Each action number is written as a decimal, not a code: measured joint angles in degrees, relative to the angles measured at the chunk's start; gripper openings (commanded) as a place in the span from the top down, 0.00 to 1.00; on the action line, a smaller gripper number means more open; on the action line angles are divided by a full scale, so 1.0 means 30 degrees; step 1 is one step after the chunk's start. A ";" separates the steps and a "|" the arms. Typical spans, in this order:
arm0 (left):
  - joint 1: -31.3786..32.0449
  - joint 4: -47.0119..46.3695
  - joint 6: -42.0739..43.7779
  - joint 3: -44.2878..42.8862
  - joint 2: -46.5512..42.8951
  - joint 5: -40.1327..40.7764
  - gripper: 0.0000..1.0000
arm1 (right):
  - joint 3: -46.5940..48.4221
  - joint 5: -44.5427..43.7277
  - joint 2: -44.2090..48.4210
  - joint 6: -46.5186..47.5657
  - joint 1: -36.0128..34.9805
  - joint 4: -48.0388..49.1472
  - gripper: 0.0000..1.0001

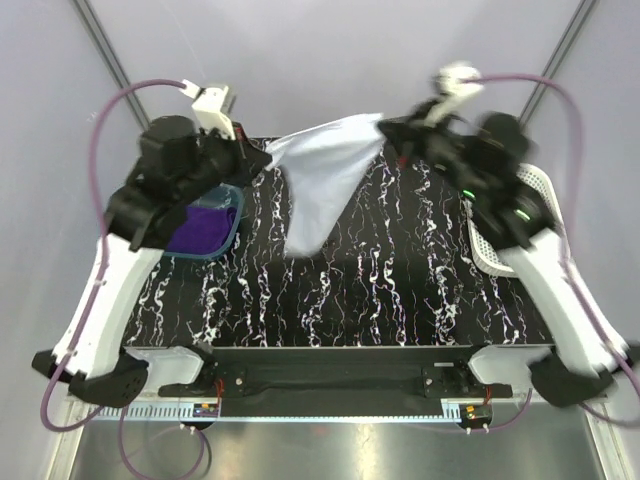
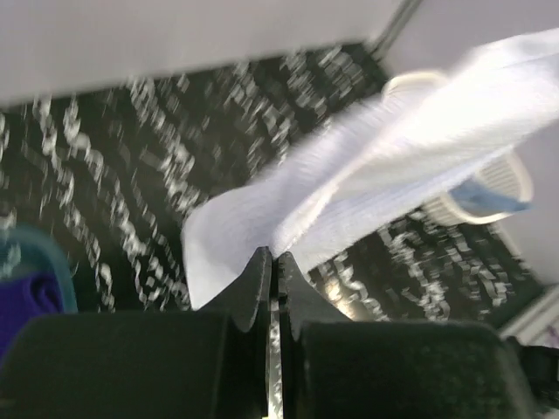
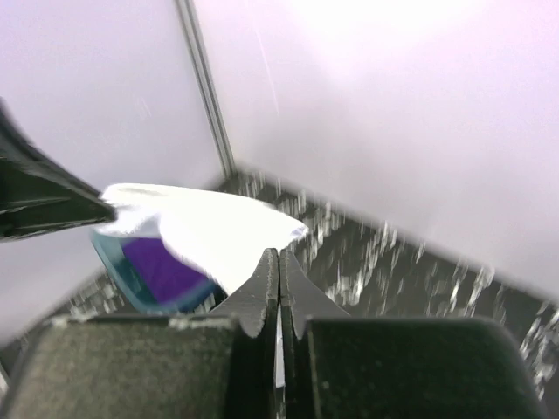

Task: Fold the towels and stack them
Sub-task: Flatten out the crumpled towel

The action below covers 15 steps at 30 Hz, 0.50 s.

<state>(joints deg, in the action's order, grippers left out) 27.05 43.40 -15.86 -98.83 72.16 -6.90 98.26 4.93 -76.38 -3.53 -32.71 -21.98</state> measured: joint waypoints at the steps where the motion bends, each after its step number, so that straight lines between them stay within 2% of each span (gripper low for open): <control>1: 0.0160 0.0044 0.0124 -0.0729 -0.0423 -0.0393 1.00 | -0.0357 0.0000 0.1778 0.0117 -0.0007 0.0510 1.00; 4: 0.0809 -0.0080 0.0109 -0.2317 -0.1450 -0.2339 1.00 | -0.2011 0.0415 0.6251 0.0044 -0.0109 0.1224 1.00; 7: 0.1457 -0.0474 -0.0299 -0.3373 -0.1960 -0.4772 1.00 | -0.3140 0.1348 0.8597 -0.0474 -0.0240 0.1683 1.00; 10: 0.1632 -0.0415 -0.0707 -0.3796 -0.2142 -0.5646 1.00 | -0.3679 0.1756 0.8990 -0.1013 -0.0204 0.1778 1.00; 15: 0.1632 0.0699 -0.0845 -0.4787 -0.1632 -0.5646 1.00 | -0.3876 0.1734 0.8590 -0.1617 -0.0168 0.1734 1.00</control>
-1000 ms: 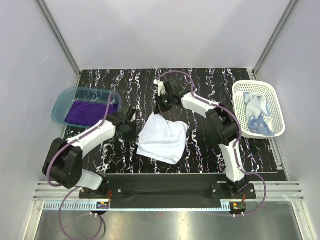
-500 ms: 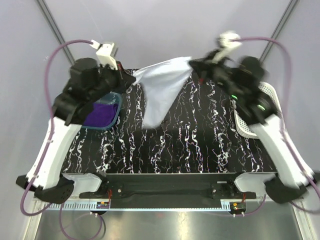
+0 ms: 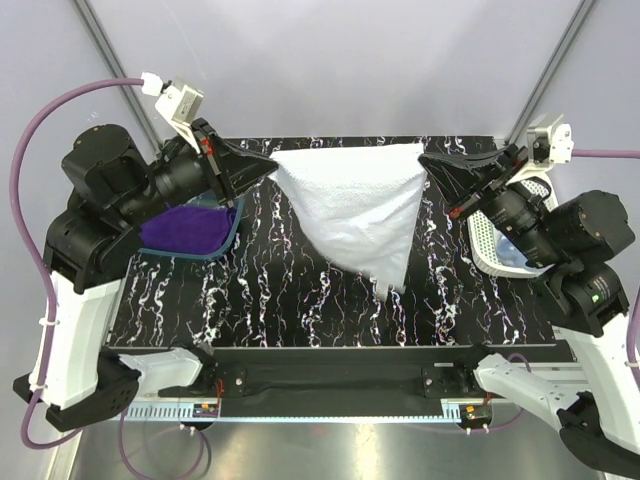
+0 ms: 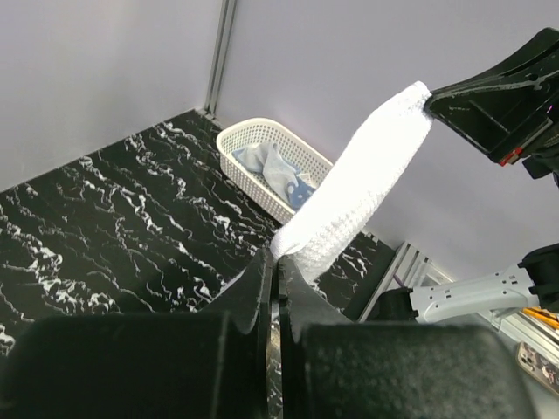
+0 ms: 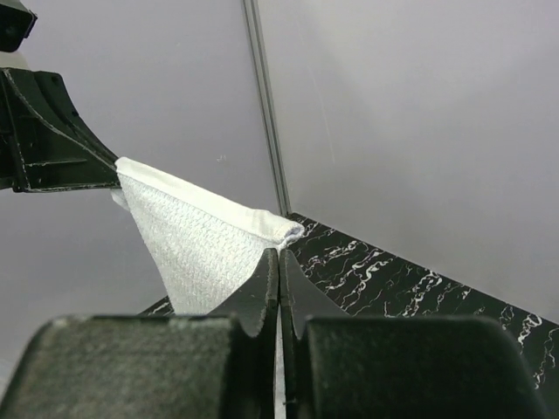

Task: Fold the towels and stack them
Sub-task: Flatten out the crumpled towel, then fold the towel

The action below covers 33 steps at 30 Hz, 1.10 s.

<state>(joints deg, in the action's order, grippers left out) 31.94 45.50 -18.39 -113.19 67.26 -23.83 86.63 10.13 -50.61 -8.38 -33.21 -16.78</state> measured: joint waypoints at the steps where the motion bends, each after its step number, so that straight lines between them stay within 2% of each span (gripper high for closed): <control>1: 0.0000 0.0248 0.0066 -0.0146 0.0131 0.0022 1.00 | 0.0000 -0.0058 -0.0051 -0.0022 0.0000 0.0000 1.00; 5: 0.0000 0.0940 0.0597 -0.0444 0.0925 0.0270 1.00 | 0.0000 -0.1071 -0.0488 0.0131 0.0051 0.0168 1.00; 8: -0.0080 0.1836 0.1377 -0.1304 0.2514 0.1297 1.00 | -0.0007 -0.2951 -0.1326 0.0896 0.0080 0.0743 1.00; 10: -0.0517 0.1982 0.1902 -0.1698 0.3942 0.2011 1.00 | -0.0044 -0.4218 -0.2572 0.1428 0.0226 0.1246 1.00; 13: -0.1880 0.1821 0.2594 -0.1705 0.6426 0.2863 1.00 | -0.0189 -0.4444 -0.5202 0.1712 0.1107 0.2346 1.00; 20: -0.5071 -0.1610 0.3876 0.0131 1.2597 0.3322 1.00 | -0.0240 -0.0423 -1.4426 0.0197 0.4991 0.4670 1.00; 26: -0.5880 -0.2215 0.4954 -0.3643 1.8943 0.2718 1.00 | 0.1894 0.3191 -2.2032 -0.0998 0.6528 0.6113 1.00; 29: -0.6069 -0.2215 0.5625 -0.4058 2.0640 0.2433 1.00 | 0.2812 0.4233 -2.3941 -0.1035 0.6870 0.6674 1.00; 33: -0.6113 -0.2805 0.6535 -0.2259 2.0465 0.2368 1.00 | 0.2849 0.5129 -2.4298 -0.0947 0.6951 0.7300 1.00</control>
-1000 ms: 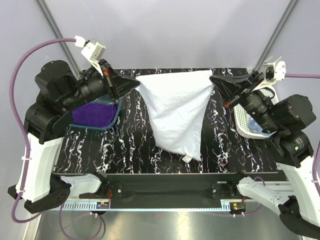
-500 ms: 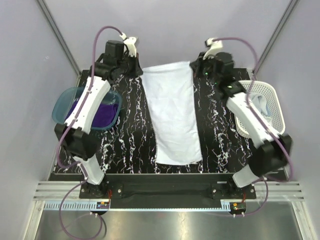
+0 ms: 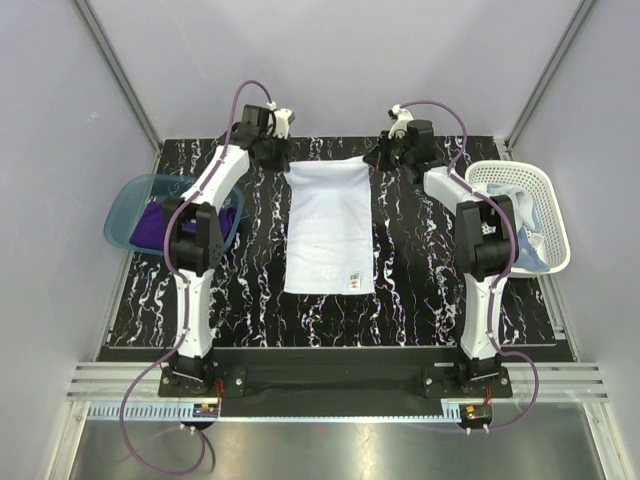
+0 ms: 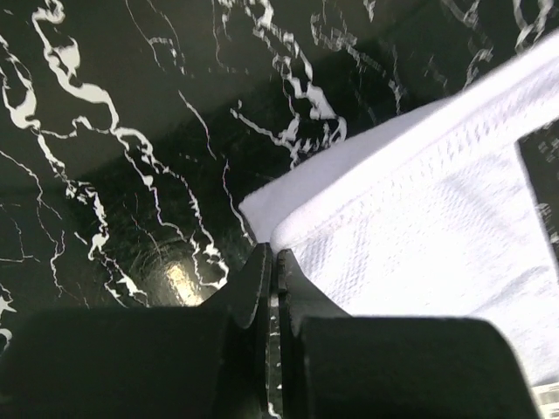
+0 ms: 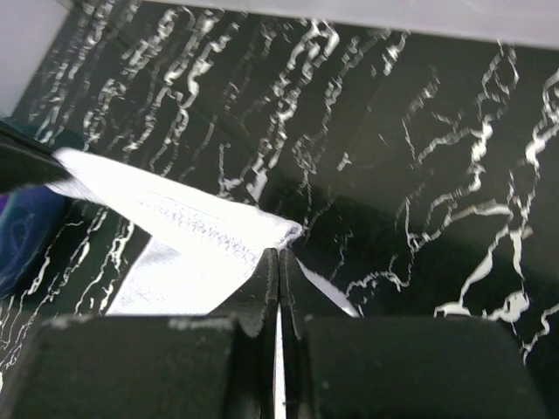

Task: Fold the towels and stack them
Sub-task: Fold the towel

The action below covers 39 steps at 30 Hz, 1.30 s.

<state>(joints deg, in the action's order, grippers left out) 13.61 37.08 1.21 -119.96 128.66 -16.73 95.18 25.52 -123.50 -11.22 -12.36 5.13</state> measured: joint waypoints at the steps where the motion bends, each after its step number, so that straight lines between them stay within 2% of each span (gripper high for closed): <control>1: 0.0015 -0.0226 0.0262 0.0641 -0.0270 0.0029 1.00 | -0.0066 0.0153 0.0066 0.0029 0.0000 0.0364 1.00; 9: 0.0809 -0.0306 0.1690 0.4357 -0.3643 0.1100 1.00 | -0.4408 0.0678 0.3286 0.0087 -0.0044 0.1421 1.00; 17: 0.2324 -0.0831 0.1617 0.9719 -0.8291 0.2463 1.00 | -0.9180 0.0699 0.7315 -0.1224 -0.0415 0.1486 1.00; 23: 0.3031 -0.0510 0.1122 1.3019 -0.9479 0.3264 1.00 | -1.2502 0.0175 0.9049 -0.1931 -0.1676 0.0597 1.00; 25: 0.3330 -0.0299 0.0984 1.3719 -0.9741 0.3548 0.99 | -1.3595 0.0029 0.9471 -0.2164 -0.1938 0.0342 0.95; 29: 0.4182 -0.0306 0.0423 1.5912 -1.0863 0.3687 0.91 | -1.4950 -0.0138 0.9908 -0.2550 -0.2455 -0.1275 0.87; 32: 0.4787 0.0175 -0.0051 1.7078 -1.1336 0.3898 0.71 | -1.5038 -0.0459 0.9930 -0.2630 -0.3111 -0.2885 0.78; 35: 0.5654 0.0889 -0.0729 1.7733 -1.1373 0.4481 0.64 | -1.5438 -0.0984 1.0083 -0.2659 -0.3665 -0.4240 0.73; 36: 0.5843 0.1144 -0.0947 1.7937 -1.1438 0.4721 0.62 | -1.5635 -0.1217 1.0229 -0.2725 -0.3774 -0.4809 0.67; 37: 0.5996 0.1326 -0.1173 1.8207 -1.1562 0.4925 0.52 | -1.5824 -0.1326 1.0426 -0.2849 -0.3796 -0.5457 0.64; 39: 0.6156 0.1654 -0.1938 1.8746 -1.2065 0.5413 0.47 | -1.5912 -0.1537 1.0768 -0.3096 -0.3796 -0.6470 0.62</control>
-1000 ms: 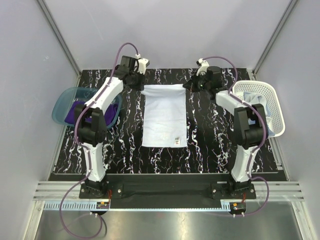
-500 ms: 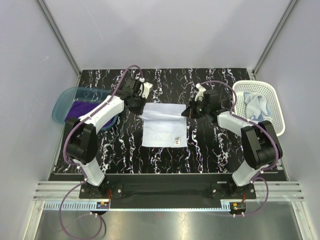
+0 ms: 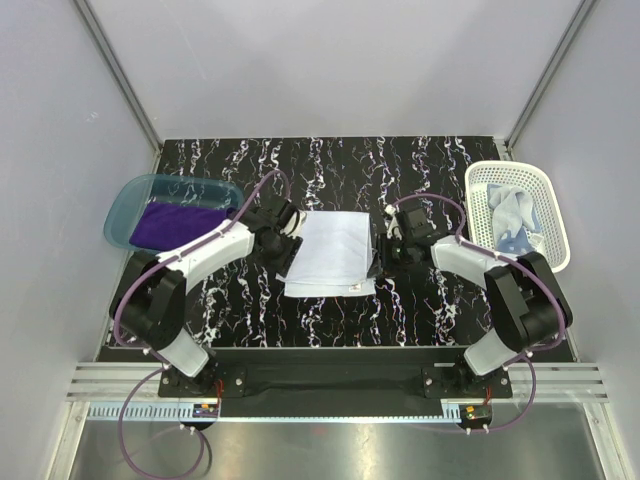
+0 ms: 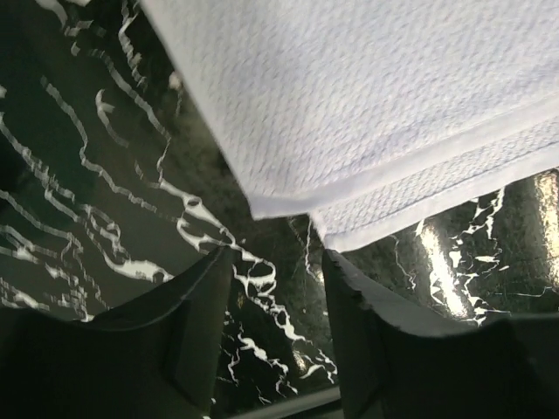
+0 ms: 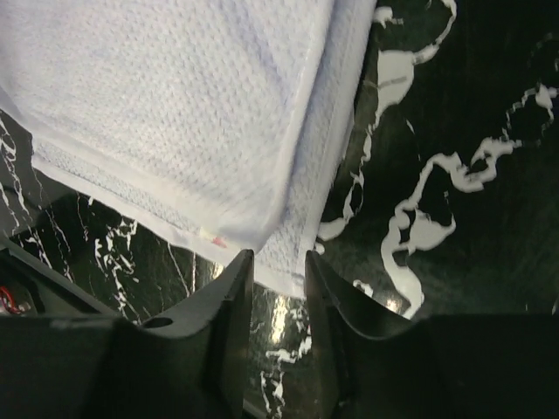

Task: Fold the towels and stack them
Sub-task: Fold the towel

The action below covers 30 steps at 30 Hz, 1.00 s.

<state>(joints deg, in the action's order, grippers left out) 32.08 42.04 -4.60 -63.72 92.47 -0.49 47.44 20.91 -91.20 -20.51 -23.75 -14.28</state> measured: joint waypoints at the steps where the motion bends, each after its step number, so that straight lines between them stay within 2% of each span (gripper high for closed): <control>1: 0.0007 0.0160 -0.0510 0.0182 -0.0262 0.0291 0.45 | 0.0000 -0.0131 0.0219 -0.0182 0.0000 -0.0386 0.60; 4: -0.0138 0.0291 -0.2040 0.0277 -0.0831 0.0962 0.44 | 0.0306 -0.0182 0.0750 -0.1064 0.0000 -0.1209 0.52; 10: -0.2127 -0.0590 -0.4976 0.0306 -0.0787 -0.0248 0.47 | 0.2164 -0.0845 0.0474 -0.4473 0.0000 -0.1734 0.57; 14: -0.3410 -0.1290 -0.5872 0.0576 -0.0619 -0.0787 0.47 | 0.2412 -0.1341 -0.0087 -0.6856 -0.0138 -0.1843 0.58; 21: -0.4036 -0.3366 -0.6878 0.2324 0.0109 -0.3337 0.49 | 0.2149 -0.2244 -0.0670 -0.9748 -0.0780 -0.2178 0.61; 24: -0.4124 -0.4058 -0.7329 0.2965 0.0772 -0.4124 0.50 | 0.2127 -0.2448 -0.1209 -1.0360 -0.0976 -0.2280 0.64; 30: -0.4160 -0.4925 -0.7978 0.3308 0.1005 -0.4852 0.52 | 0.1574 -0.2994 -0.1632 -1.1169 -0.1129 -0.2703 0.63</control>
<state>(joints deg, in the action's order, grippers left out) 19.59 27.27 -28.53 -53.80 95.48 -15.05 52.16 11.92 -96.09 -54.02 -27.14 -22.39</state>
